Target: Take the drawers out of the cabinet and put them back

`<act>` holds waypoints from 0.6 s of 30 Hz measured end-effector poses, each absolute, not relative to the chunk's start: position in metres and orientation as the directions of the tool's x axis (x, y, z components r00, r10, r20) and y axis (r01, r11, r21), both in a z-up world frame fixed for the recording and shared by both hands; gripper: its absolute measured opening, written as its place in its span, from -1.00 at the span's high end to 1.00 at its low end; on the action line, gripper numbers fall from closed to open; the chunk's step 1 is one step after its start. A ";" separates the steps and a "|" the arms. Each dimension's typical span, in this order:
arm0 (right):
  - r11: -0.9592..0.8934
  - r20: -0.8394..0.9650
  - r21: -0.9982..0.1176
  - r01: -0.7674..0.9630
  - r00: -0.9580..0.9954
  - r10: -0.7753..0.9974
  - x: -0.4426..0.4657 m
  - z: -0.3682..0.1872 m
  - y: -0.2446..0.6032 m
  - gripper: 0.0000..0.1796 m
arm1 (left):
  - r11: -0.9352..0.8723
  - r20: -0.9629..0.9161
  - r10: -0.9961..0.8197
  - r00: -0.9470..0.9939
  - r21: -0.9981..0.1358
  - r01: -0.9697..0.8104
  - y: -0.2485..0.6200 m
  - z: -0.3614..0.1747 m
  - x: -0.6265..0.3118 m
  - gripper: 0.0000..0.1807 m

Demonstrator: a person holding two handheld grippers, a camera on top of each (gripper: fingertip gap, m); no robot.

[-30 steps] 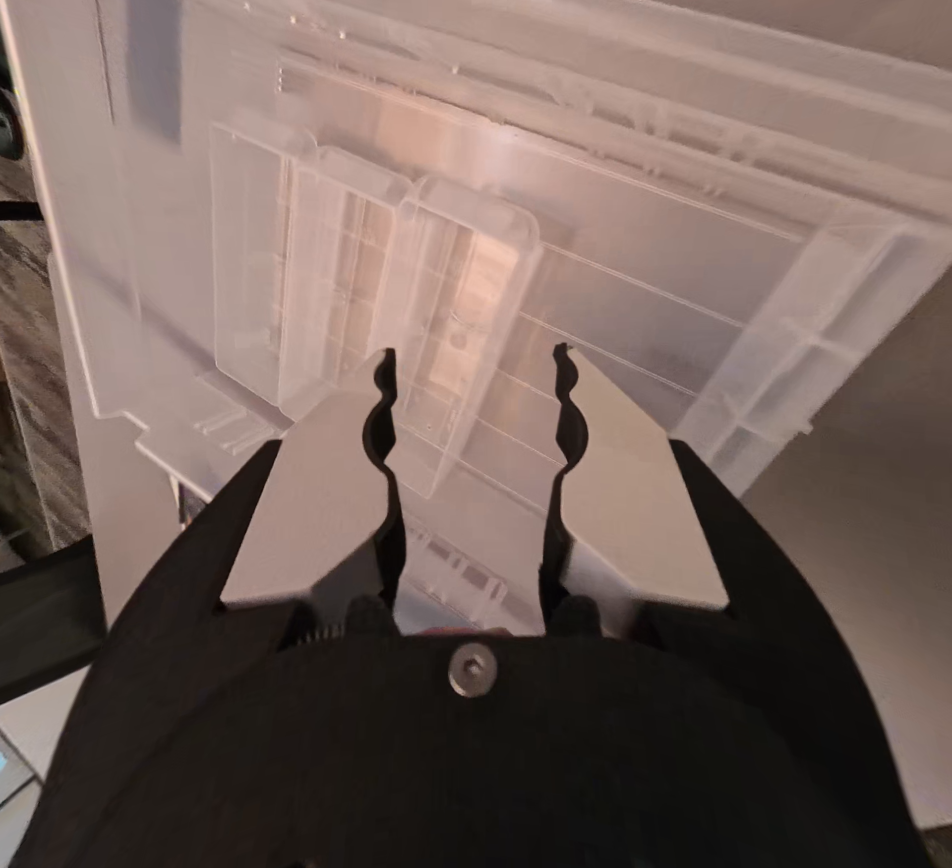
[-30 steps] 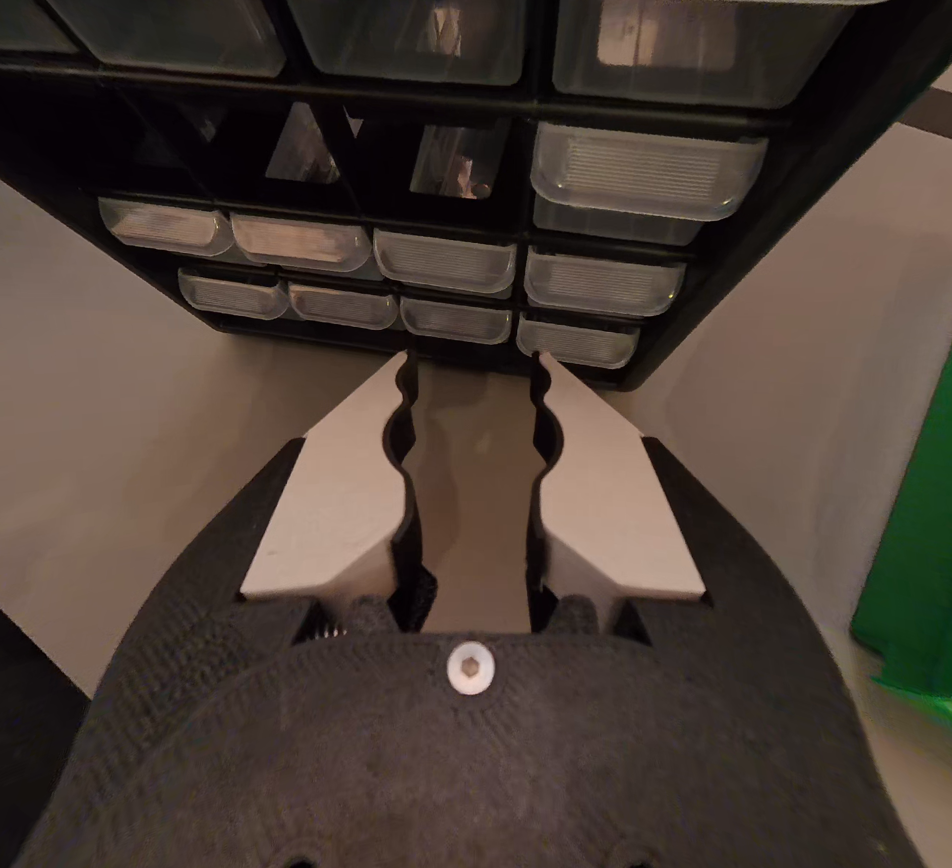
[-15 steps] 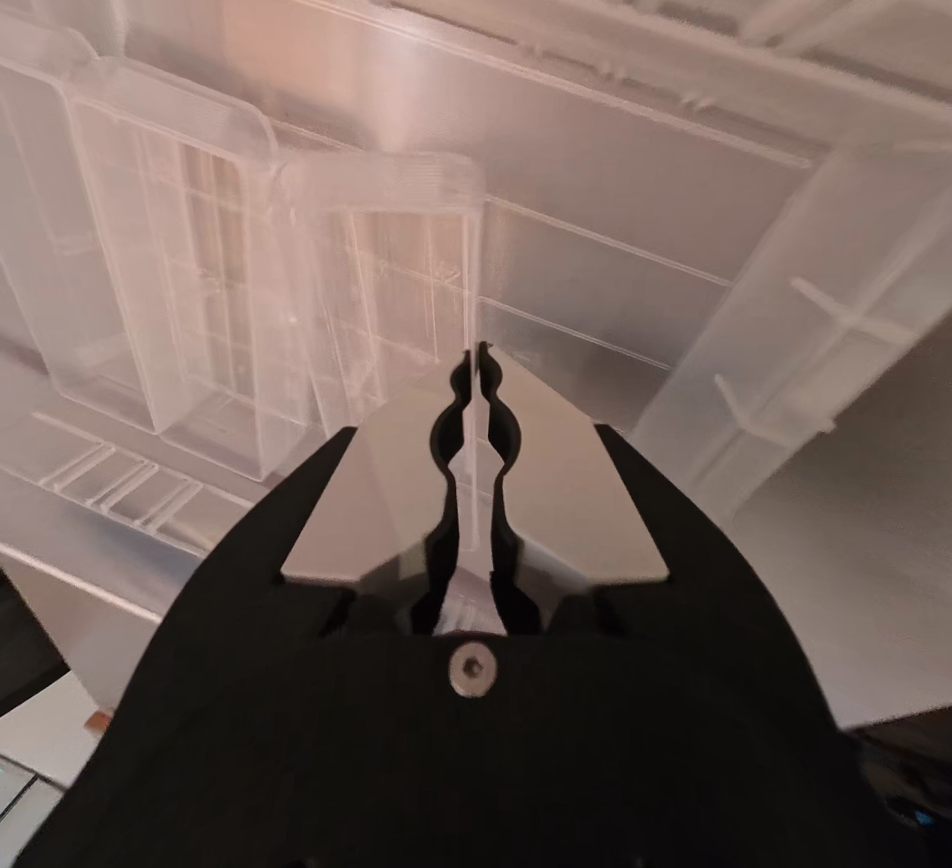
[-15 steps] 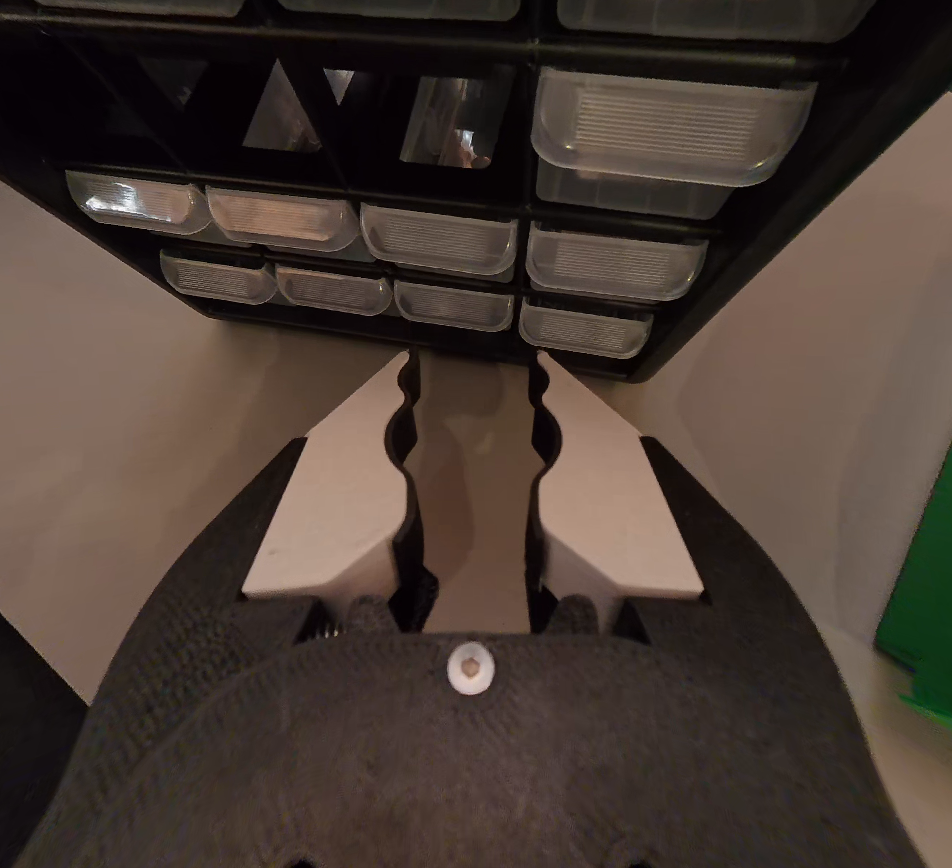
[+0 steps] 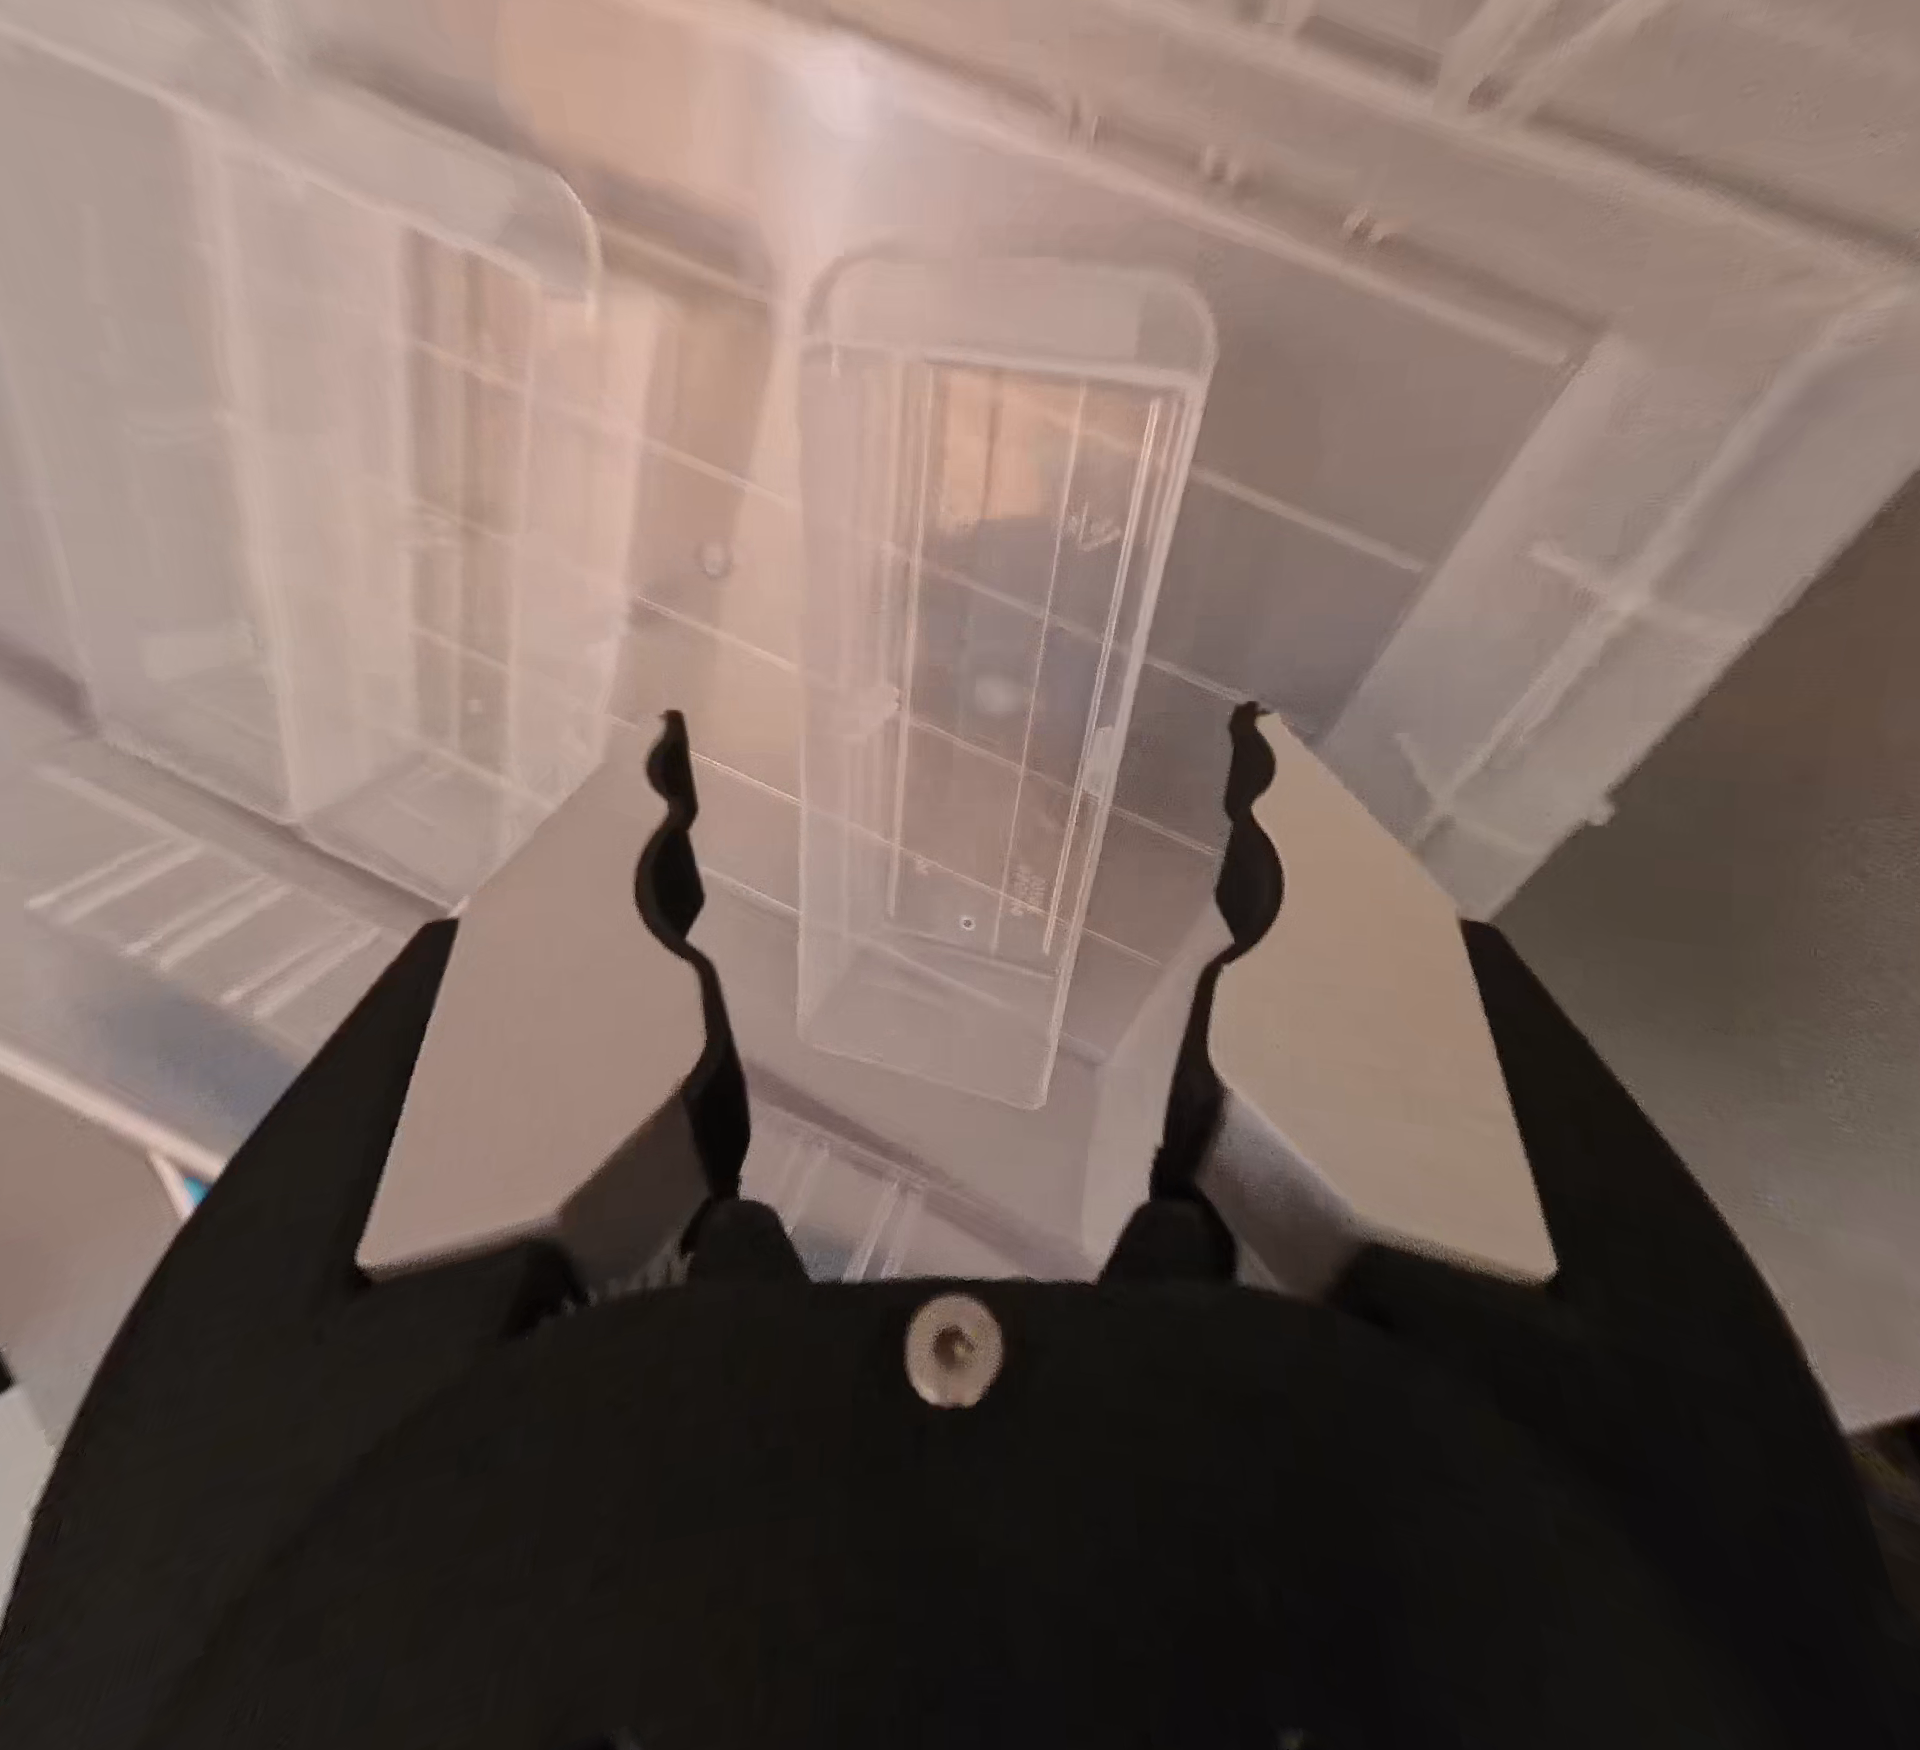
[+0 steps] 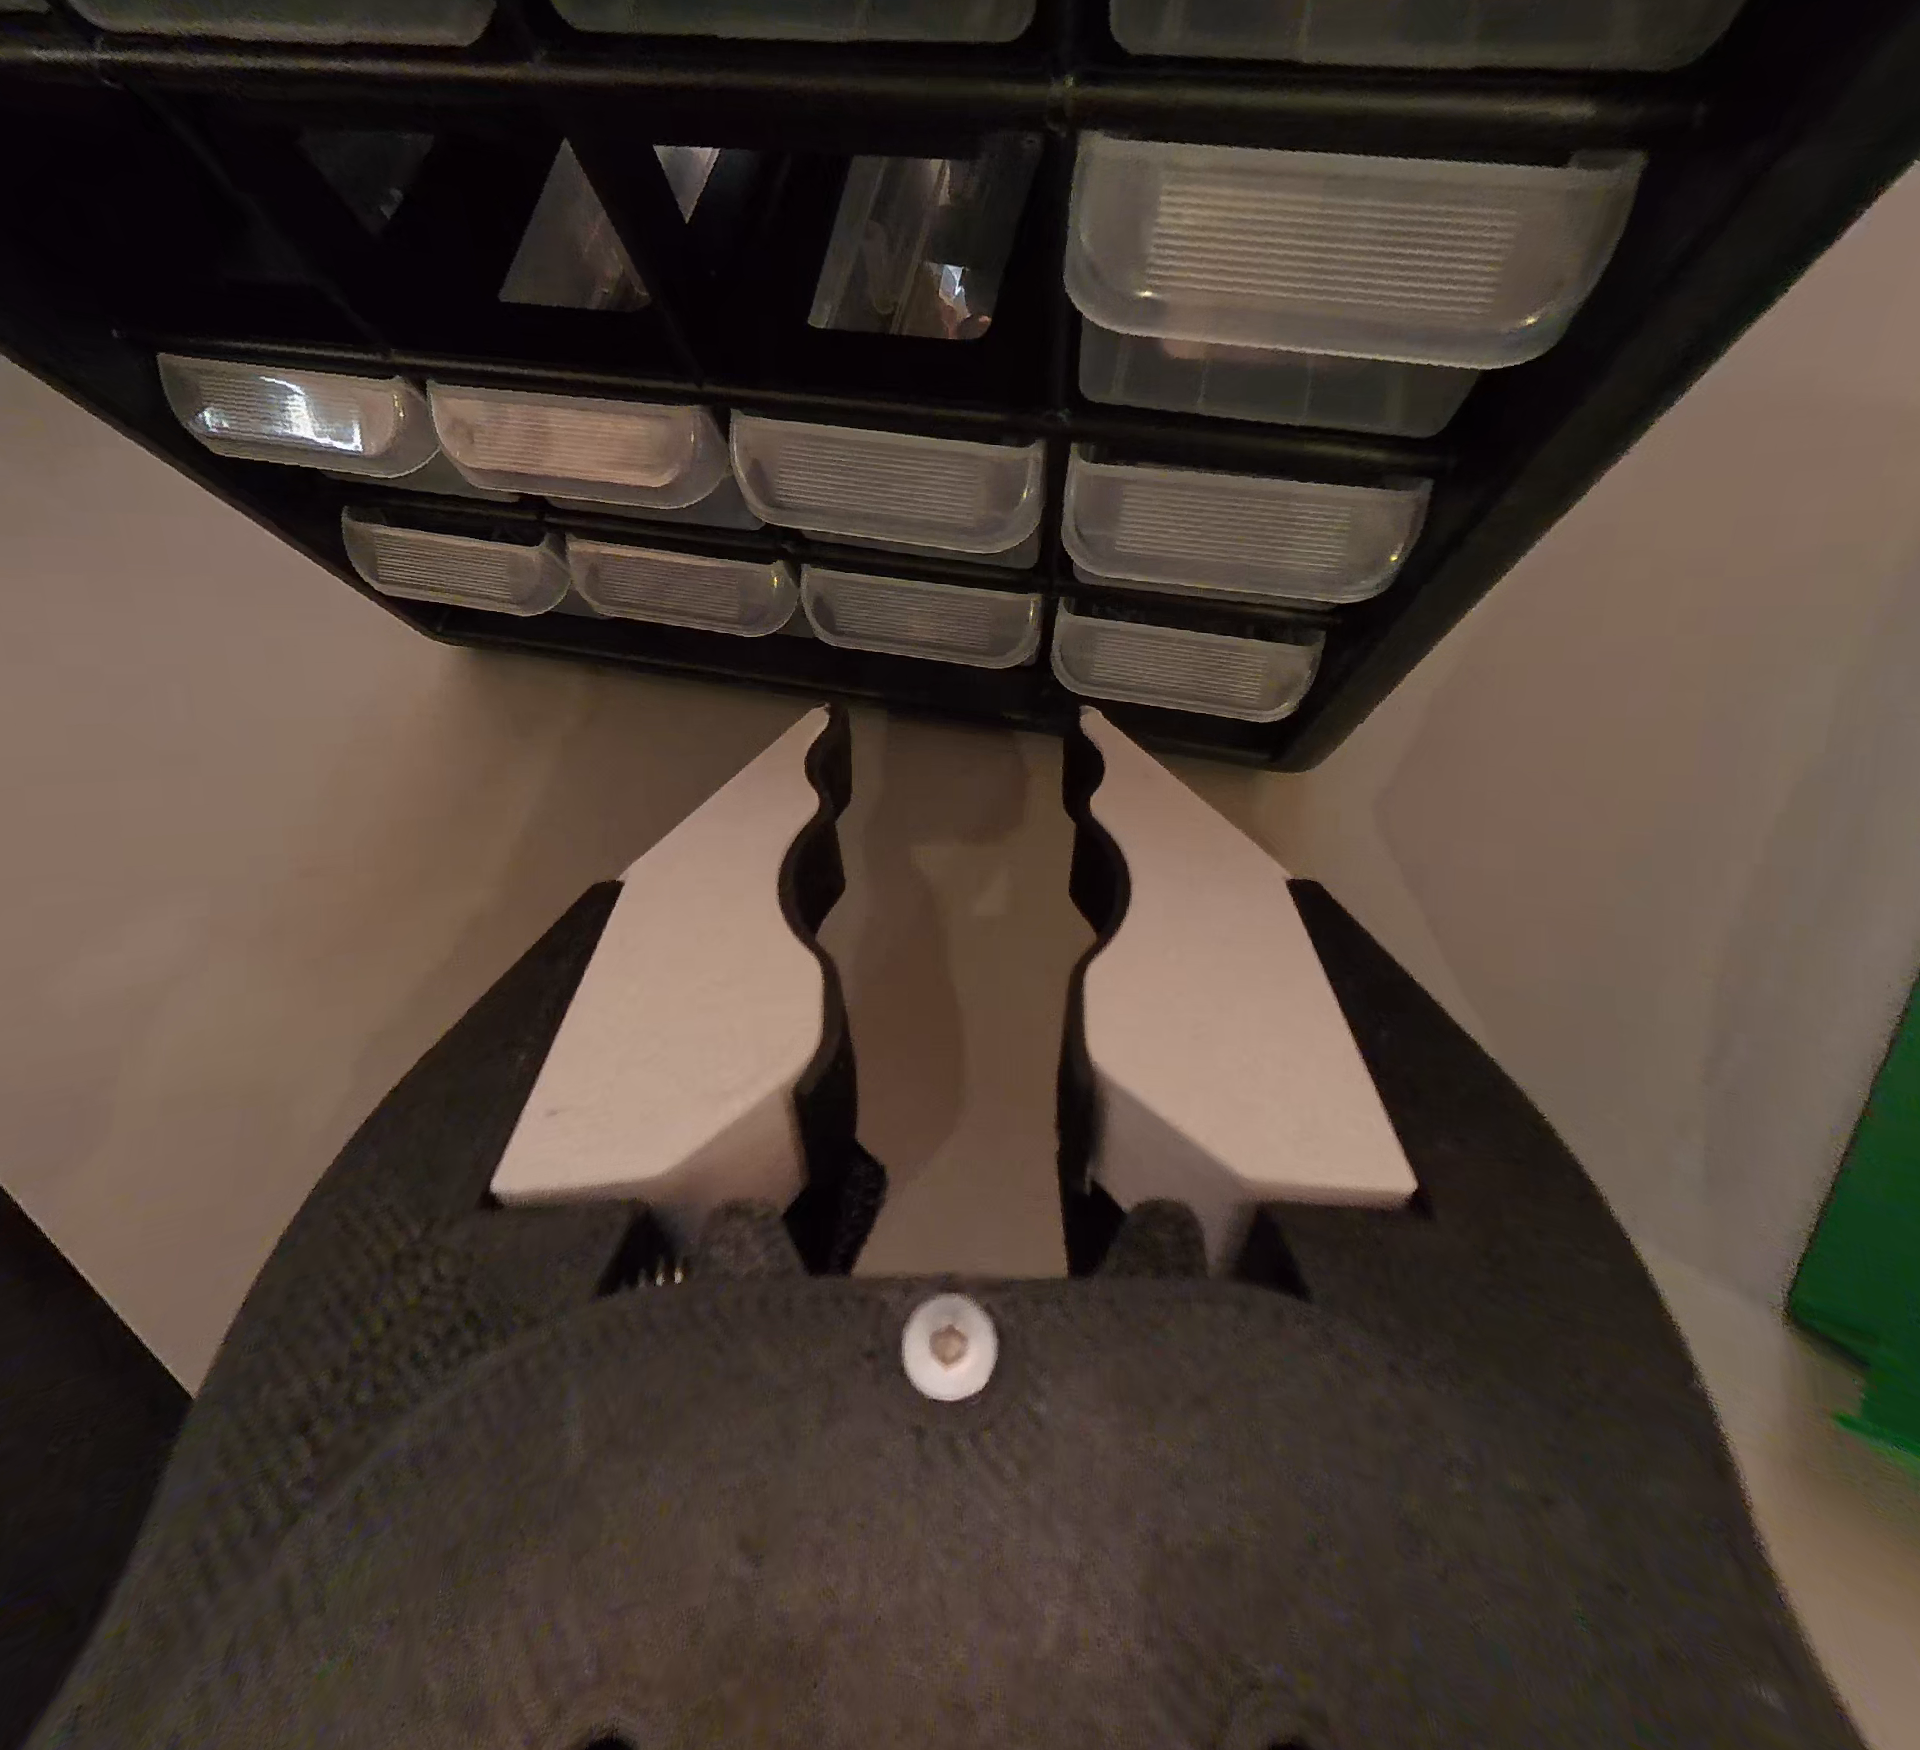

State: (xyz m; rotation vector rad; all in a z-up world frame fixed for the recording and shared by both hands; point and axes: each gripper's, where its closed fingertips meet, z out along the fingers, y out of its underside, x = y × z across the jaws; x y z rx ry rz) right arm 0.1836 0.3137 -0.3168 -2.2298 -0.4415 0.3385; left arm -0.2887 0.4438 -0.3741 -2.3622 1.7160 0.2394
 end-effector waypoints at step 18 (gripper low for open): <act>-0.525 -0.134 -0.824 0.211 0.829 0.543 0.196 -0.276 0.272 0.25 | 0.017 -0.234 -0.970 0.068 -0.342 -0.940 0.313 -0.240 -0.147 0.34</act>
